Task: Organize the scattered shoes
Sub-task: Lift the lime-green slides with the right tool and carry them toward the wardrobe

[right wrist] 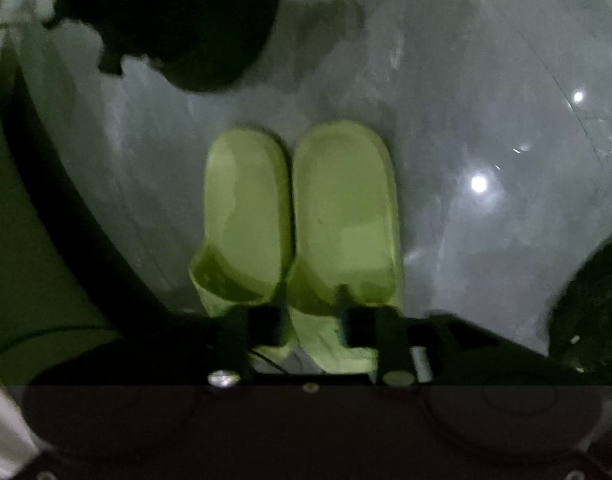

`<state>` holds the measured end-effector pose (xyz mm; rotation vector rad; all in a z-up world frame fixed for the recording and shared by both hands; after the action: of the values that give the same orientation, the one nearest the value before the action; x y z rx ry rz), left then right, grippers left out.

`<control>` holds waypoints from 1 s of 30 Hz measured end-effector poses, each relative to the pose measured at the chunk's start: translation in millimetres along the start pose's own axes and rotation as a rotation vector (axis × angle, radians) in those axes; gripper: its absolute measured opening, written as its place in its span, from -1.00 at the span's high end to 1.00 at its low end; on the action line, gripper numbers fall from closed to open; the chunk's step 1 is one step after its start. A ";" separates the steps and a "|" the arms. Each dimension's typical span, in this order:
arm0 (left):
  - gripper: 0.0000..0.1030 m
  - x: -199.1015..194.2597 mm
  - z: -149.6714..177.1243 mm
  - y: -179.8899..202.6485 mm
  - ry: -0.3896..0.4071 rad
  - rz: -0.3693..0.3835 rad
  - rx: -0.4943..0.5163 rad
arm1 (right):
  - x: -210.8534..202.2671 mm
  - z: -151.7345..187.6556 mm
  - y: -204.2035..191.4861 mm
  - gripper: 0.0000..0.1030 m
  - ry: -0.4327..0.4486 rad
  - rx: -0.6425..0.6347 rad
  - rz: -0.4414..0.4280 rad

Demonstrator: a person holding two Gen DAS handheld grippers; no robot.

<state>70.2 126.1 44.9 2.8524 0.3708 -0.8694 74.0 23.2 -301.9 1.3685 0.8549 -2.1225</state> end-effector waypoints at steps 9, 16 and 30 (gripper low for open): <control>-0.99 0.2 1.1 15.4 0.005 0.029 0.050 | 54.6 -2.6 -36.1 -0.03 -0.168 -0.103 0.041; -0.99 -0.9 0.7 16.7 0.012 0.044 0.039 | 114.4 -0.3 -38.5 -0.18 -0.417 -0.180 0.249; -0.99 -6.1 -4.2 13.8 0.030 0.080 -0.003 | 146.7 4.8 -44.5 0.63 -0.684 -0.171 0.245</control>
<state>71.3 112.5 52.6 2.8588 0.2583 -0.8115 -16.4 42.9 -424.2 0.5506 0.5330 -2.0526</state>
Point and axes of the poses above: each gripper's, at about its wrist camera, not at the fingertips, and x roughly the way its jaws point, y to its right, z to its underside, the point moved 9 cm from there along x, roughly the way its jaws point, and after that the axes turned 5 degrees about y, right-handed, at the moved point
